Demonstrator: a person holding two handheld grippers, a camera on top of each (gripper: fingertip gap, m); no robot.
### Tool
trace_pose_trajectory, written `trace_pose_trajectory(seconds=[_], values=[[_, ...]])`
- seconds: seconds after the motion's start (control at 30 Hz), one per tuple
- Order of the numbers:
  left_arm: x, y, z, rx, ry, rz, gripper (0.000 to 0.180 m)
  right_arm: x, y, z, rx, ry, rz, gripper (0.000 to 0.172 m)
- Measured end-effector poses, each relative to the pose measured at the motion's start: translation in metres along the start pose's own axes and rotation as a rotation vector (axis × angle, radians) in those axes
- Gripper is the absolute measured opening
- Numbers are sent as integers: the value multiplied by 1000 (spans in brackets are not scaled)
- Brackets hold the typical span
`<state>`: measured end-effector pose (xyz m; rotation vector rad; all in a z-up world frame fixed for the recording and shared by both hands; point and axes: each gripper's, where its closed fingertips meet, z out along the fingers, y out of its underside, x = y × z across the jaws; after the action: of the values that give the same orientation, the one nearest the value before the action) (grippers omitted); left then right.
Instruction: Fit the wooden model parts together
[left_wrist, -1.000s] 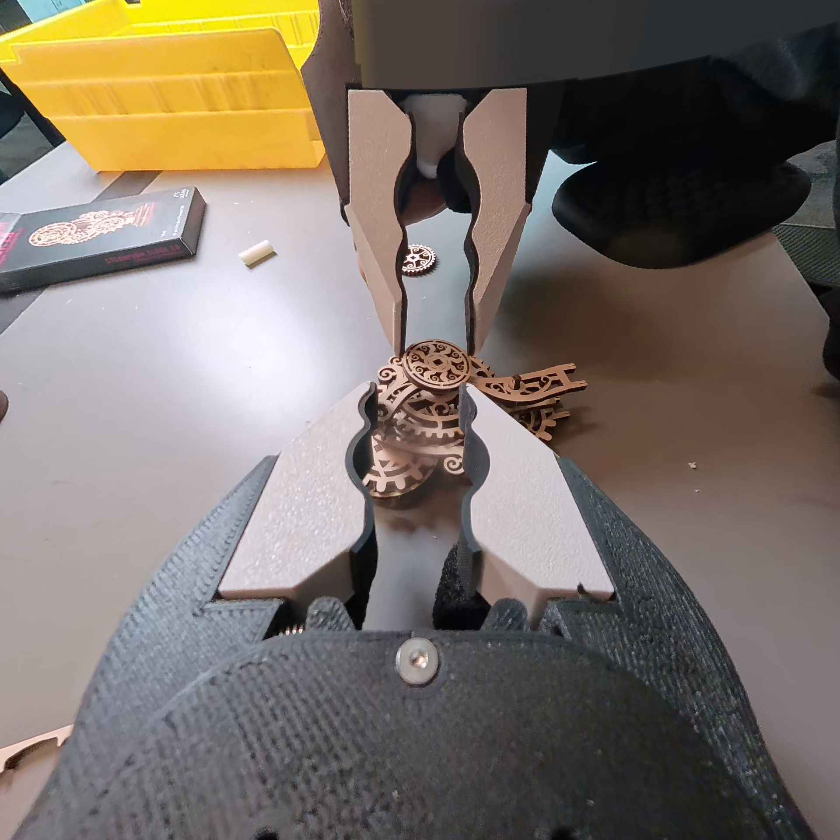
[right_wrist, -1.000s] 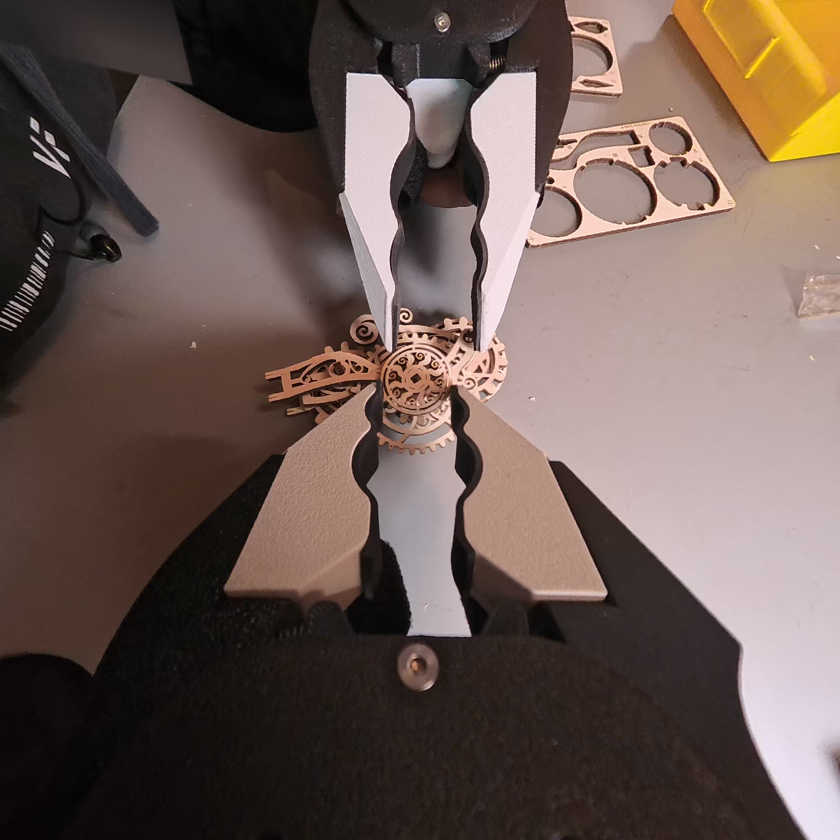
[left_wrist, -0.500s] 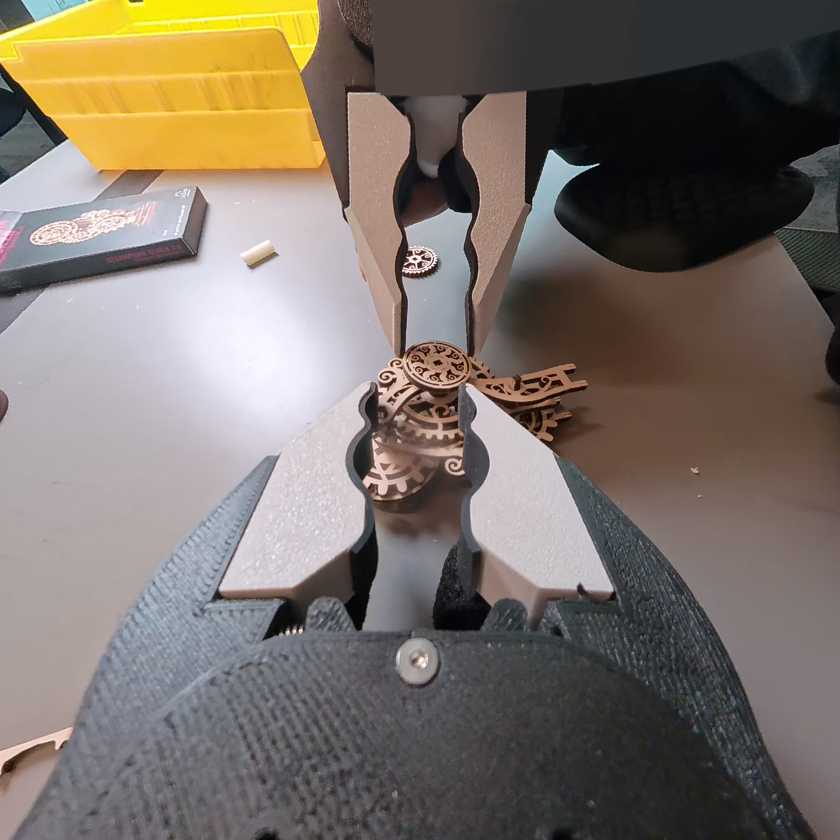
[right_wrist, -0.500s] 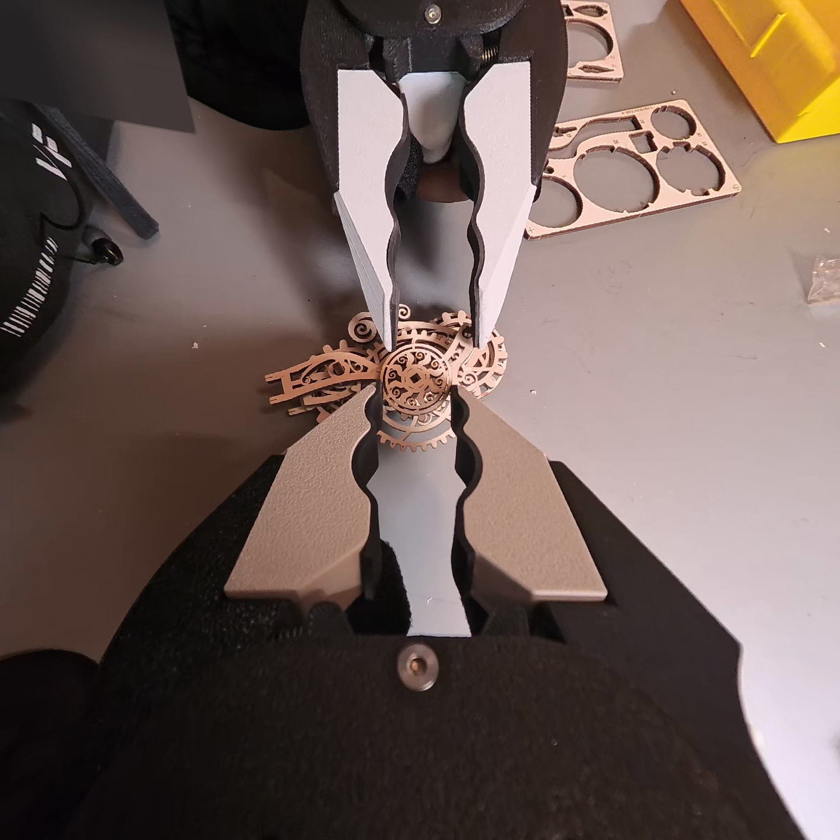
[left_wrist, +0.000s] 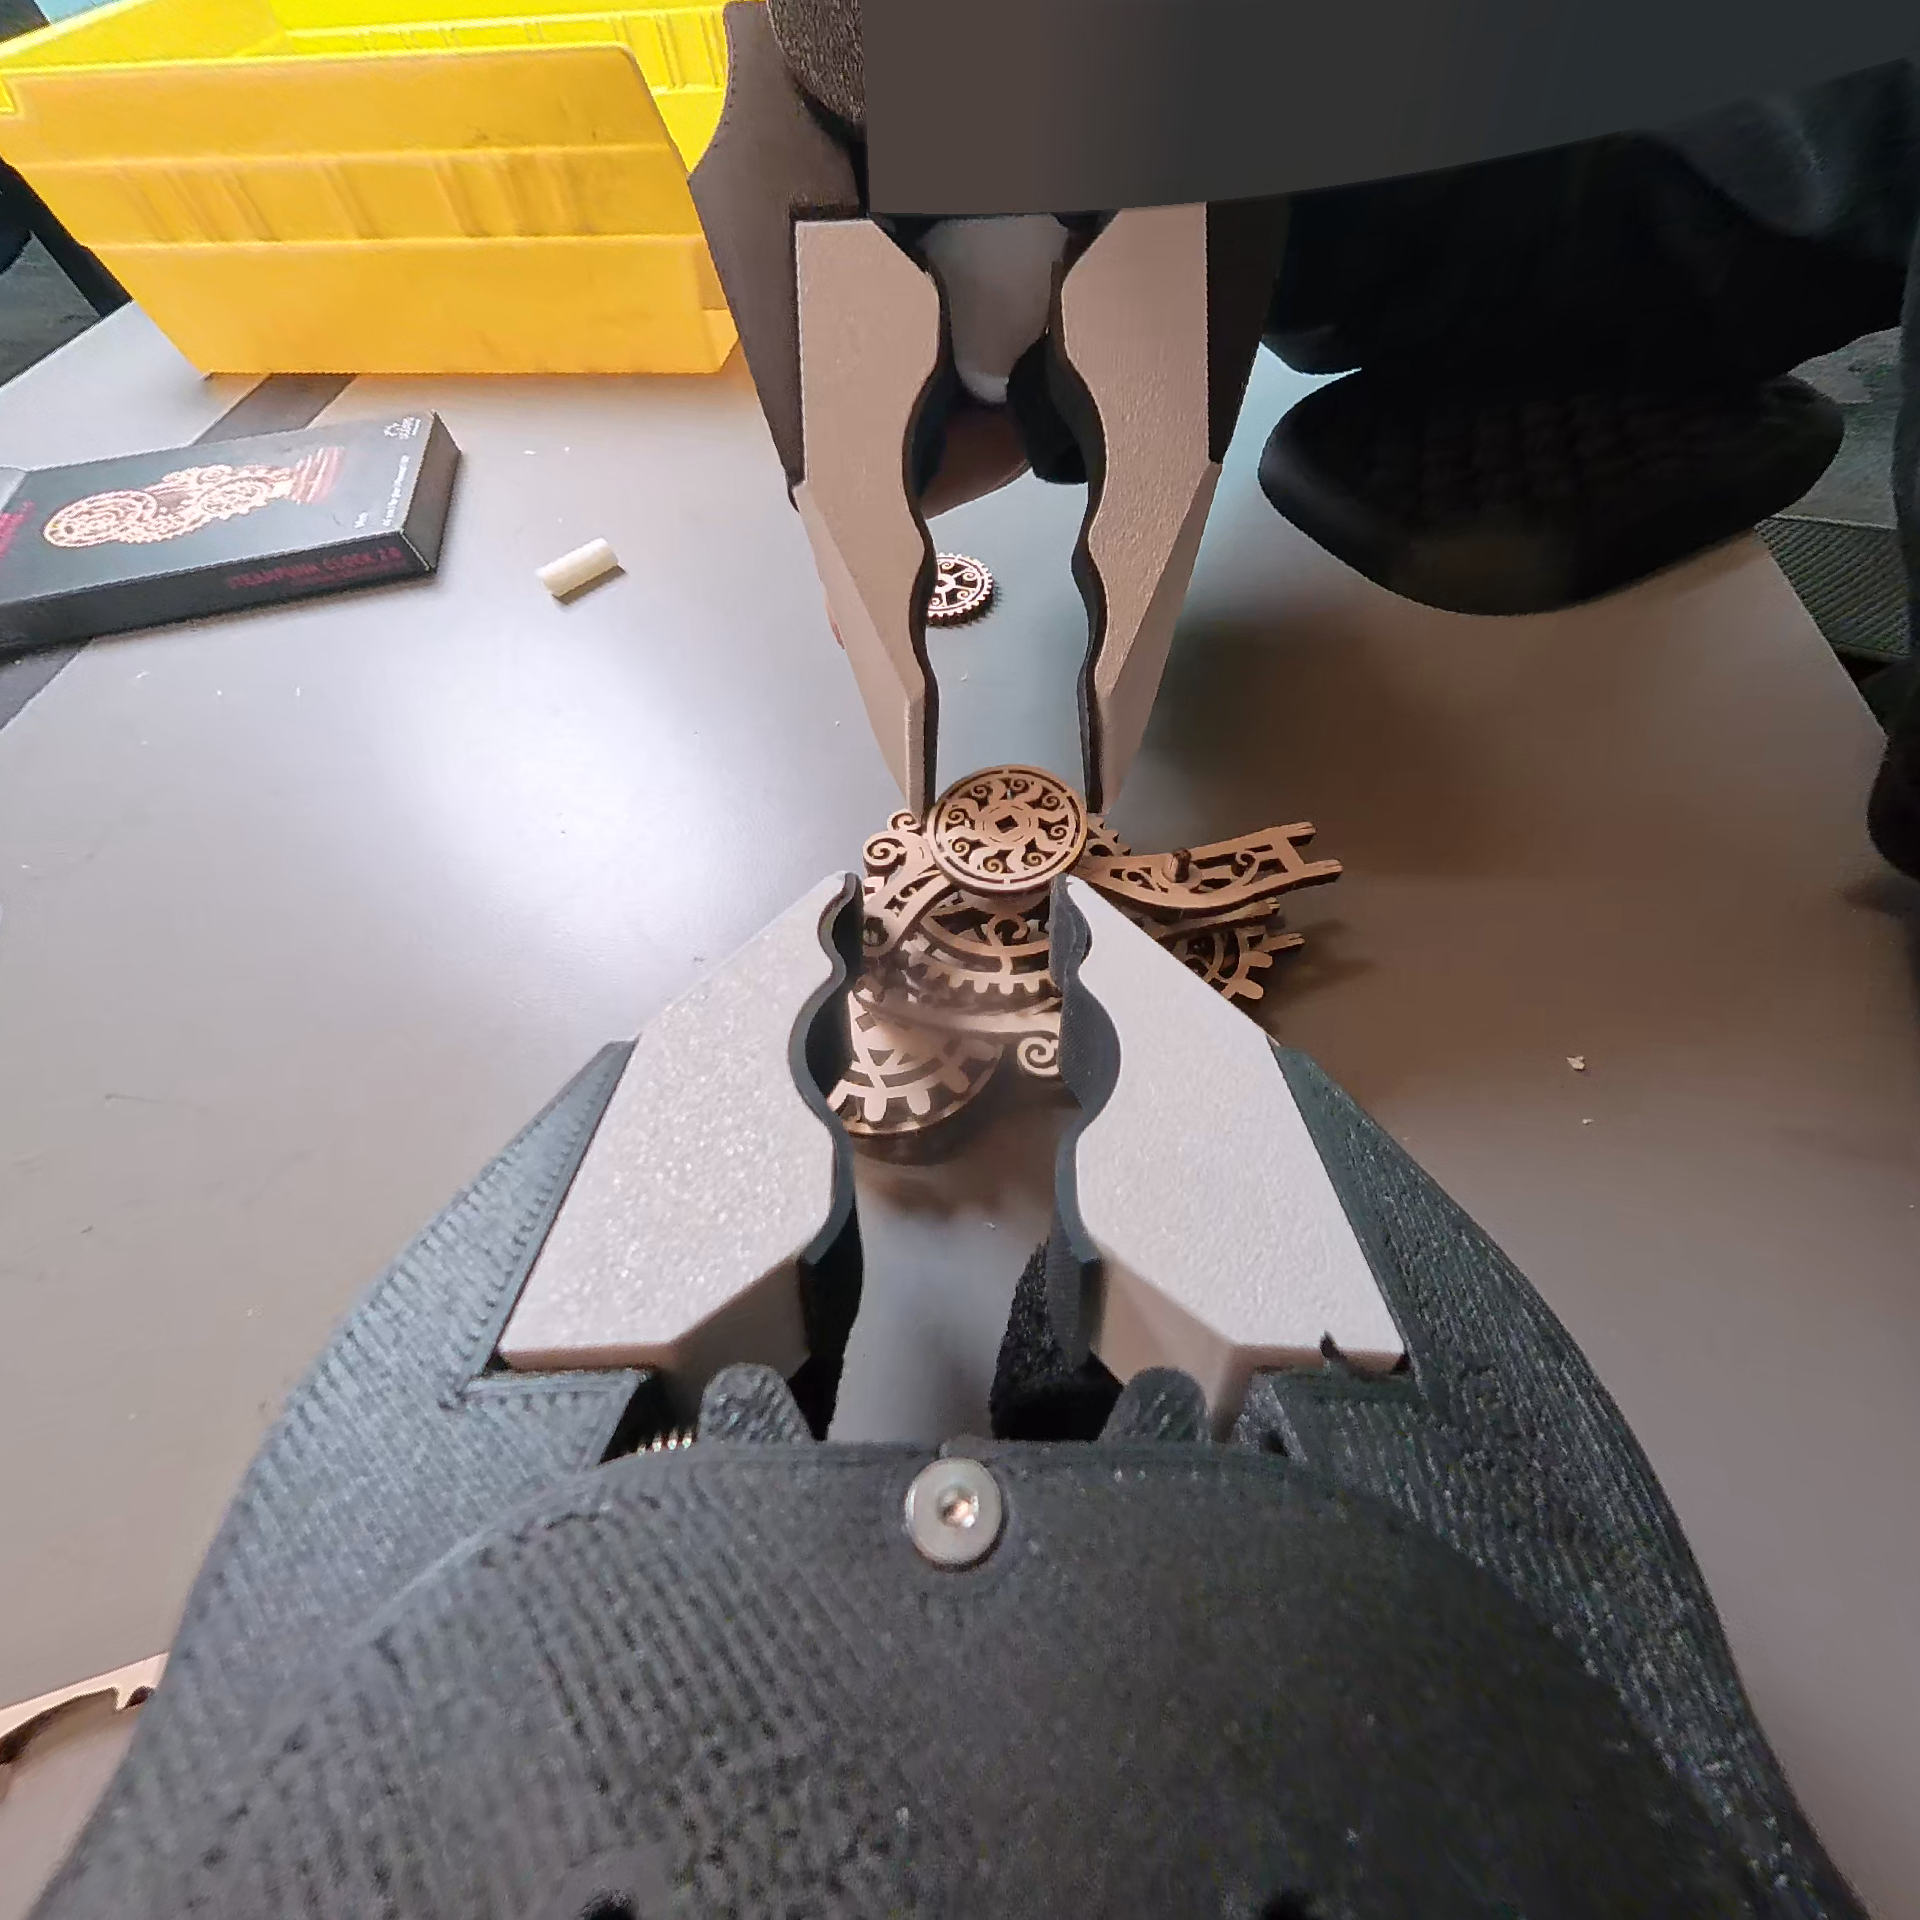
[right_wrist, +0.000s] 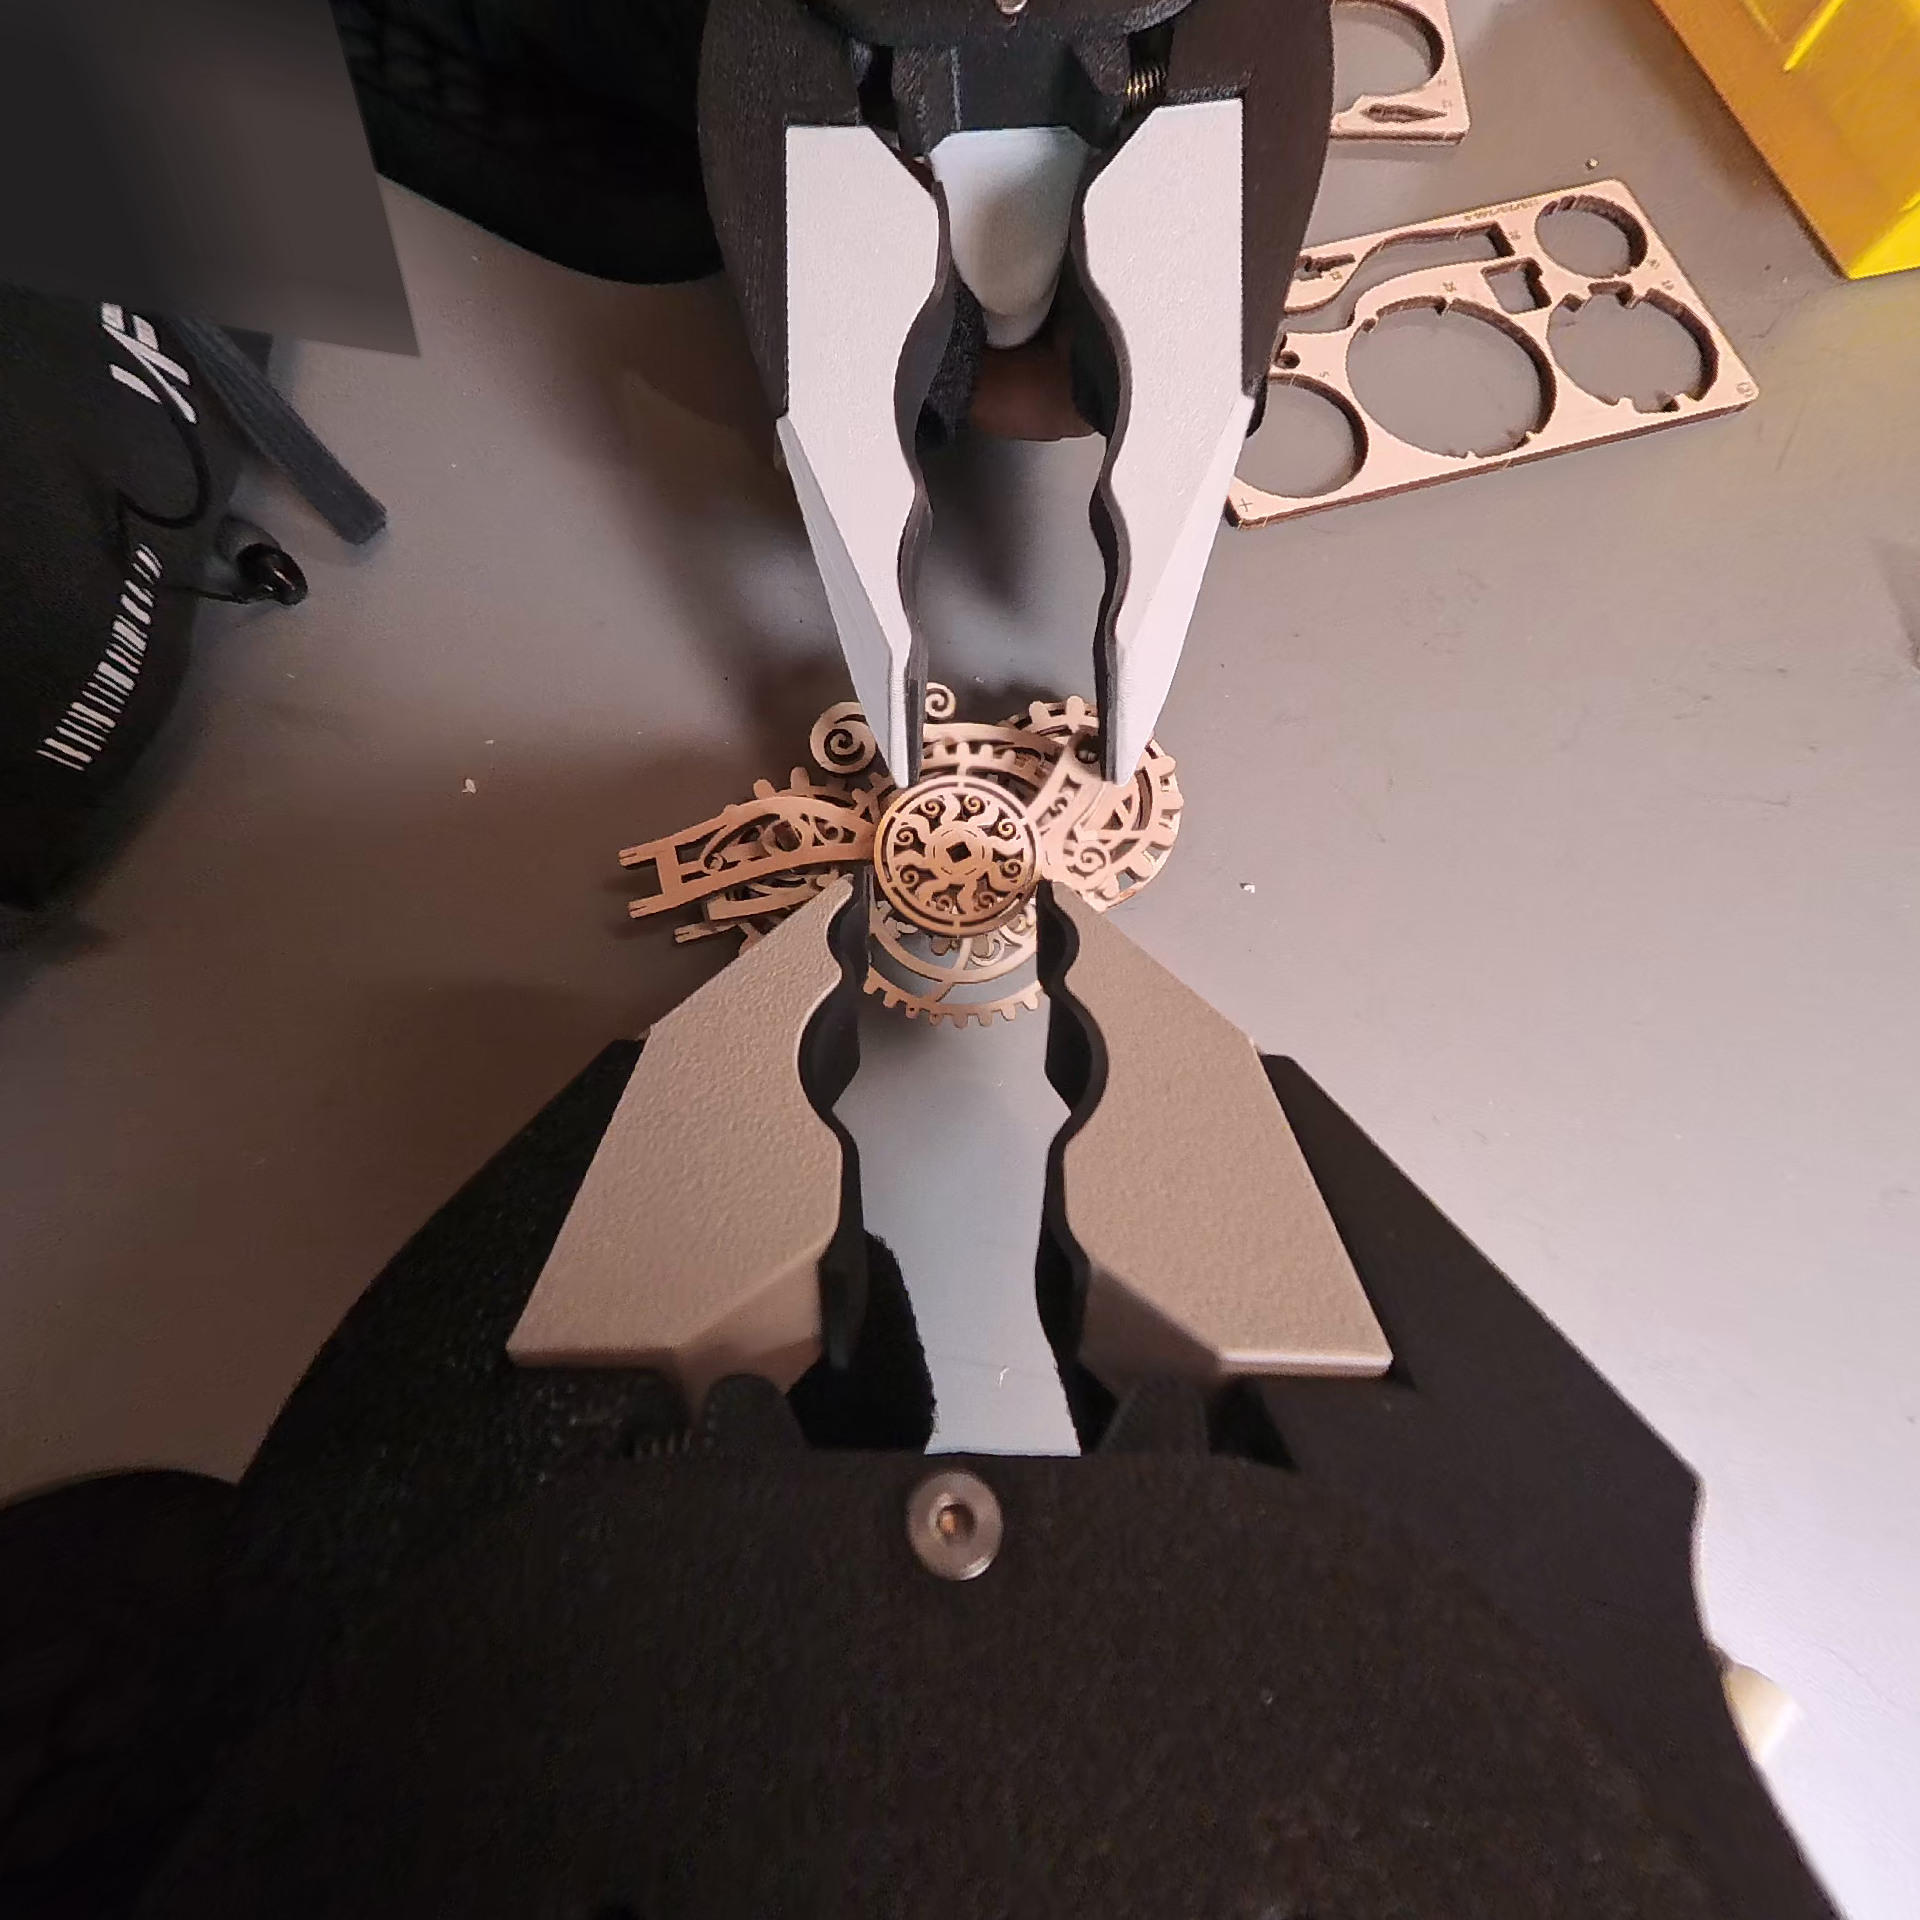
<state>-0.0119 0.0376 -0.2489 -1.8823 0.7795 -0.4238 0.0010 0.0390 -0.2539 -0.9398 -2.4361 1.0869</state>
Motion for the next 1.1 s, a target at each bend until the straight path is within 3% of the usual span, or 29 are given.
trace_pose_trajectory(seconds=[0.7, 1.1], values=[[3, -3, 0, 17, 11, -3, 33, 0, -5, 0, 15, 21, -30, 24], [-5, -2, -5, 27, -8, -20, 33, 4, 12, 0, 15, -39, 34, 33]])
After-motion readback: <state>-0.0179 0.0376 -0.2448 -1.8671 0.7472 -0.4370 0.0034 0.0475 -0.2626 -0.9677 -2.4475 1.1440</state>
